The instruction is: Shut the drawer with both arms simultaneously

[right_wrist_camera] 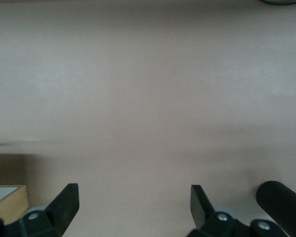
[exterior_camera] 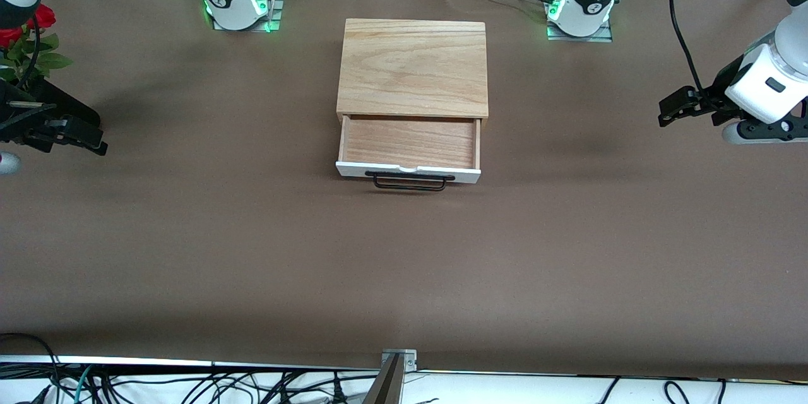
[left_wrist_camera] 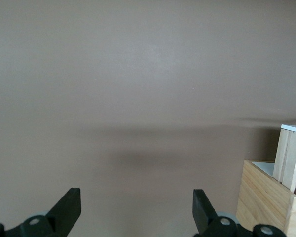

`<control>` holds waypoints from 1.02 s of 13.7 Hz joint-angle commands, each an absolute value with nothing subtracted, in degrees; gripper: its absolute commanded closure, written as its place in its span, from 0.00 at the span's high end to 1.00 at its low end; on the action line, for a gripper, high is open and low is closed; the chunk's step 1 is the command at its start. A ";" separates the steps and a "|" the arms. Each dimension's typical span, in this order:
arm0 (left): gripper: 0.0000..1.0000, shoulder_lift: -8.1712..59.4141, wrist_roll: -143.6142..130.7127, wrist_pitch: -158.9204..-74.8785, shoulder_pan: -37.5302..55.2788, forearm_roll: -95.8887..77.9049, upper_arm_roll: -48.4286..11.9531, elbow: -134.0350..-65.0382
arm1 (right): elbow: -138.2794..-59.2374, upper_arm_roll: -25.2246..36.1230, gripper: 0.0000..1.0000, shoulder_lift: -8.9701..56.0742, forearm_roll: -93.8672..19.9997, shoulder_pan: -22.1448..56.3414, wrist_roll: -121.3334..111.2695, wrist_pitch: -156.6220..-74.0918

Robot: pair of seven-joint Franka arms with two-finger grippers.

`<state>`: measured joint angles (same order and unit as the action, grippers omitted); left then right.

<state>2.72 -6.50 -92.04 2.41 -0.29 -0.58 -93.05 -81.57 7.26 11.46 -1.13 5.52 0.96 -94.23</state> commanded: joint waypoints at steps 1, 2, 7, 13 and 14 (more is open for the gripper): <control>1.00 5.70 -5.36 -92.45 2.02 0.62 -0.79 -90.88 | -79.80 7.03 1.00 12.22 -0.70 5.19 -0.09 -93.69; 1.00 5.89 -5.45 -92.81 1.85 0.62 -0.79 -90.79 | -79.89 6.94 1.00 12.22 -0.53 5.19 -0.09 -93.78; 1.00 6.50 -5.45 -92.90 1.67 0.62 -0.79 -88.33 | -79.80 7.03 1.00 12.30 -0.62 5.19 -0.09 -93.87; 1.00 6.24 -5.36 -92.64 1.06 0.44 -0.88 -88.15 | -79.89 7.03 1.00 12.30 -0.70 5.19 -0.35 -93.87; 1.00 6.15 -5.36 -92.81 1.14 0.53 -1.14 -88.07 | -79.81 7.03 1.00 12.30 -0.70 5.19 -0.35 -93.87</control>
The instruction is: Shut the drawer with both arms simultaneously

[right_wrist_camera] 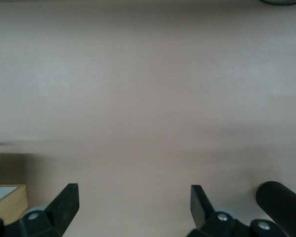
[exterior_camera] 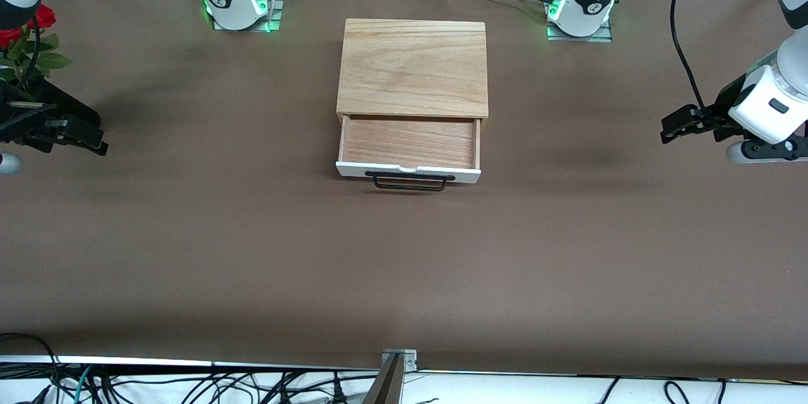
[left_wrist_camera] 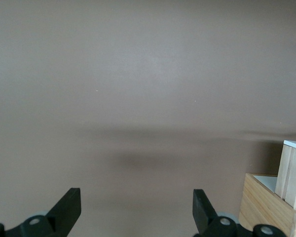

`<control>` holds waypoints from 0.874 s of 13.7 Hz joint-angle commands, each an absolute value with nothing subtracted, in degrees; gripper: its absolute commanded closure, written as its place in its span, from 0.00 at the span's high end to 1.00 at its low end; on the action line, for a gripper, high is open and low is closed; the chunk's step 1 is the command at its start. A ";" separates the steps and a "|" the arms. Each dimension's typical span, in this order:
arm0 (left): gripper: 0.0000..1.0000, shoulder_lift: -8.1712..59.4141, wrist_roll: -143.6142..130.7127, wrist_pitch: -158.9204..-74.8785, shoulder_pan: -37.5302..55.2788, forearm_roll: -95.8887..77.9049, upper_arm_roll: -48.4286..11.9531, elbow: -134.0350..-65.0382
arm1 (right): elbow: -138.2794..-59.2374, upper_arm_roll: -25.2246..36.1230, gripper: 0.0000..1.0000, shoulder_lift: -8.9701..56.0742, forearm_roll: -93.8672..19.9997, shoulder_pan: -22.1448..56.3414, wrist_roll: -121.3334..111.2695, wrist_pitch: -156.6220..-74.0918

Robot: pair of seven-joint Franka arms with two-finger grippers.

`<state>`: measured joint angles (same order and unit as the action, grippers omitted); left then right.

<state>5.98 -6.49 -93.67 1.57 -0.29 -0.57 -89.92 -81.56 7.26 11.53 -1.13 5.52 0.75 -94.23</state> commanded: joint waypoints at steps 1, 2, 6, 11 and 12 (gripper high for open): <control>1.00 5.54 -5.36 -92.81 1.14 0.53 -1.32 -88.33 | -79.89 7.03 1.00 12.30 -0.70 5.10 -0.35 -93.87; 1.00 4.84 -5.36 -92.81 1.23 0.44 -1.41 -88.94 | -79.89 7.03 1.00 12.30 -0.70 5.10 -0.35 -93.87; 1.00 4.04 -5.27 -92.55 1.41 0.35 -2.20 -88.95 | -79.81 7.03 1.00 12.30 -0.70 5.10 -0.26 -93.87; 1.00 4.57 -5.80 -92.29 1.32 0.35 -2.11 -88.42 | -79.89 7.03 1.00 12.30 -0.70 5.10 -0.35 -93.87; 1.00 4.57 -5.54 -91.07 1.67 0.09 -2.20 -88.42 | -79.81 7.03 1.00 12.30 -0.70 5.10 -0.35 -93.87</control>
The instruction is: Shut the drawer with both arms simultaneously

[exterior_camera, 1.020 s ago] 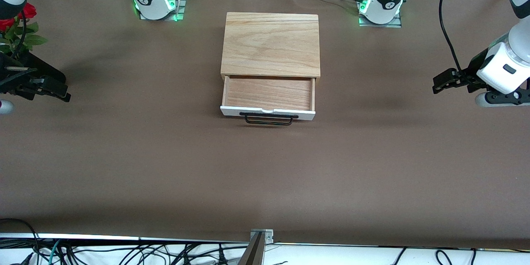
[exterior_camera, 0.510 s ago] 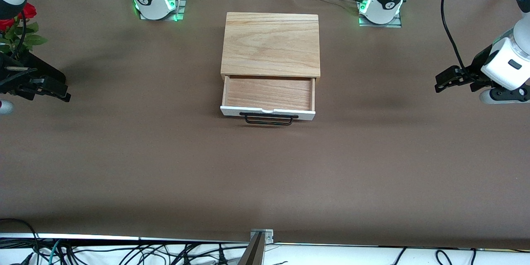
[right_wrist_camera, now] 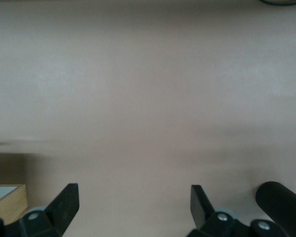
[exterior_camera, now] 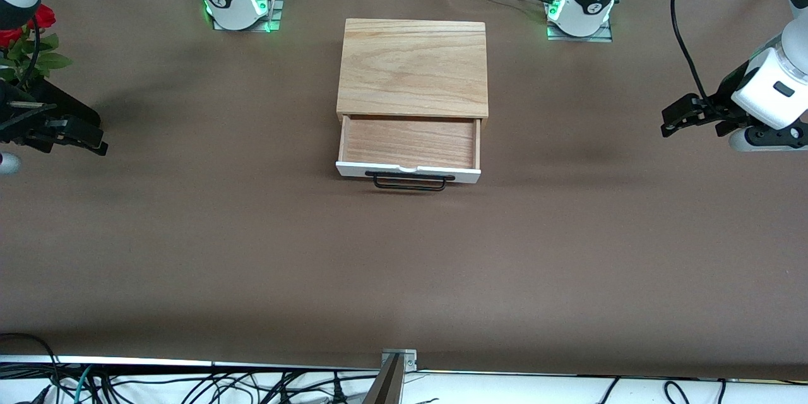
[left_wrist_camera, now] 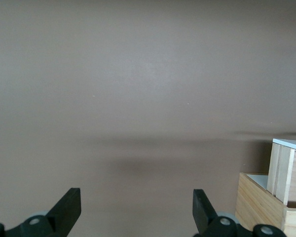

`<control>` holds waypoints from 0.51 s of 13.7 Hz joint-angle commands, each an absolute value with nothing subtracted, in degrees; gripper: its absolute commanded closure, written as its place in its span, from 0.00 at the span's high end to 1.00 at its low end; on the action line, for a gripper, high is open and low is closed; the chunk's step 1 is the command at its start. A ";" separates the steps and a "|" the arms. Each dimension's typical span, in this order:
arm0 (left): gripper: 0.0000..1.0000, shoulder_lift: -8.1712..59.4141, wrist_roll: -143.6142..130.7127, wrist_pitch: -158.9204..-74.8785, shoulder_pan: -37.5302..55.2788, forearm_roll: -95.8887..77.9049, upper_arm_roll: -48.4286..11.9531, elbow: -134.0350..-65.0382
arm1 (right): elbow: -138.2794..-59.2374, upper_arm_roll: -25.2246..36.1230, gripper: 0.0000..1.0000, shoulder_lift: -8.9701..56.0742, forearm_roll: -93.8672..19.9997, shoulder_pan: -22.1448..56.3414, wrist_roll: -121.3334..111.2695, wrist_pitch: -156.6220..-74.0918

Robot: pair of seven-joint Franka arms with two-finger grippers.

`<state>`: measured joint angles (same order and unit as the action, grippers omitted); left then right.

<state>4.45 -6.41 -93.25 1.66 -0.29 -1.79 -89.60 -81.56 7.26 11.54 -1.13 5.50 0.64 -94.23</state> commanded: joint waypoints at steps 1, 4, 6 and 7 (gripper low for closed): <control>1.00 4.57 -5.36 -90.53 2.02 0.00 -2.28 -88.24 | -79.80 7.03 1.00 12.30 -0.70 5.10 -0.35 -93.87; 1.00 4.48 -5.36 -90.09 2.11 0.00 -2.55 -88.15 | -79.89 7.03 1.00 12.39 -0.70 5.10 -0.26 -93.96; 1.00 4.48 -5.27 -90.09 2.11 -0.17 -2.55 -88.24 | -79.89 7.03 1.00 12.39 -0.70 5.10 -0.35 -93.87; 1.00 4.57 -5.19 -90.09 2.11 -0.44 -2.55 -88.68 | -79.89 7.03 1.00 12.39 -0.70 5.10 -0.26 -93.95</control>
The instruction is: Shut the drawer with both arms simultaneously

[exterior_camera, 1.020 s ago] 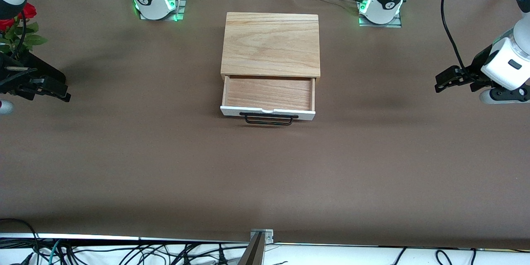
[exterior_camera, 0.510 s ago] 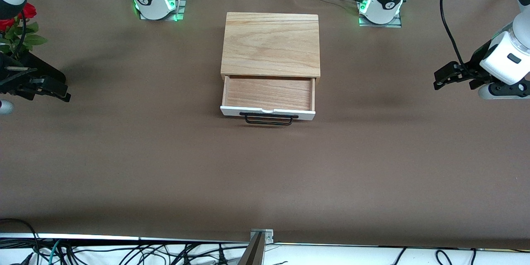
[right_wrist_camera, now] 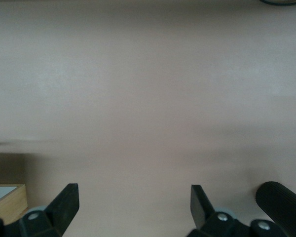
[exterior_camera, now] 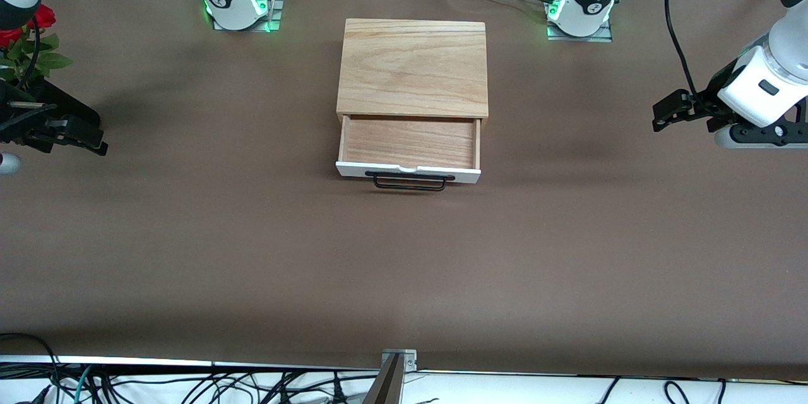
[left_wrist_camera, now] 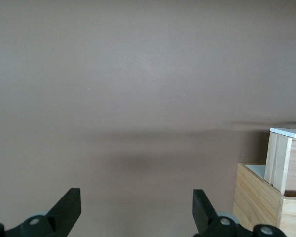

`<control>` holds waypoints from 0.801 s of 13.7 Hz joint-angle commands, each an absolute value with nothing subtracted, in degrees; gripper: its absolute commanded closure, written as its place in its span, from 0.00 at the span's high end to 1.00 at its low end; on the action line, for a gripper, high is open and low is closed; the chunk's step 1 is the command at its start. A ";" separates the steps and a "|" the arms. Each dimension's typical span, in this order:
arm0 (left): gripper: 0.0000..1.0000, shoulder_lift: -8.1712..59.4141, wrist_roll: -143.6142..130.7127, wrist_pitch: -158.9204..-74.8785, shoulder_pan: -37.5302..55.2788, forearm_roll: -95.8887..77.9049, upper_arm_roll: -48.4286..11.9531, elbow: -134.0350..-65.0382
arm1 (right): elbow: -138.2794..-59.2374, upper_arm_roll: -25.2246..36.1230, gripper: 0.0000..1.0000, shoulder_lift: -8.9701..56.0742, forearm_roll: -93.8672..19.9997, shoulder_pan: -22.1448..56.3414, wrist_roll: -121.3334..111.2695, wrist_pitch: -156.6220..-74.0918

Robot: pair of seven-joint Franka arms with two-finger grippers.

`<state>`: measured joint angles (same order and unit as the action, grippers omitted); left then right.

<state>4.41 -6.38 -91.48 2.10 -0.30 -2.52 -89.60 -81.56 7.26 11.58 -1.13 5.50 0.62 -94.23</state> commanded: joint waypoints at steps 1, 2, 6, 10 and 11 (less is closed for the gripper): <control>1.00 4.57 -5.19 -90.09 2.20 -0.27 -2.64 -88.42 | -79.89 7.03 1.00 12.39 -0.70 5.10 -0.18 -93.96; 1.00 4.57 -5.19 -90.09 2.28 -0.35 -2.64 -88.51 | -79.89 6.94 1.00 12.48 -0.79 5.18 -0.09 -94.04; 1.00 5.01 -5.27 -89.83 2.20 -0.44 -2.55 -88.94 | -80.33 6.50 1.00 14.32 -3.50 6.67 0.70 -95.18; 1.00 7.90 -5.36 -88.77 6.67 -4.47 -2.64 -88.33 | -80.07 6.42 1.00 19.58 -6.42 11.32 0.62 -101.32; 1.00 9.13 -5.71 -89.03 7.64 -7.53 -2.64 -88.24 | -79.98 6.42 1.00 20.90 -6.42 12.73 0.70 -103.34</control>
<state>6.52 -6.23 -89.67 5.82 -4.02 -2.94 -89.64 -81.57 6.31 18.15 -5.76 10.64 0.64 -101.19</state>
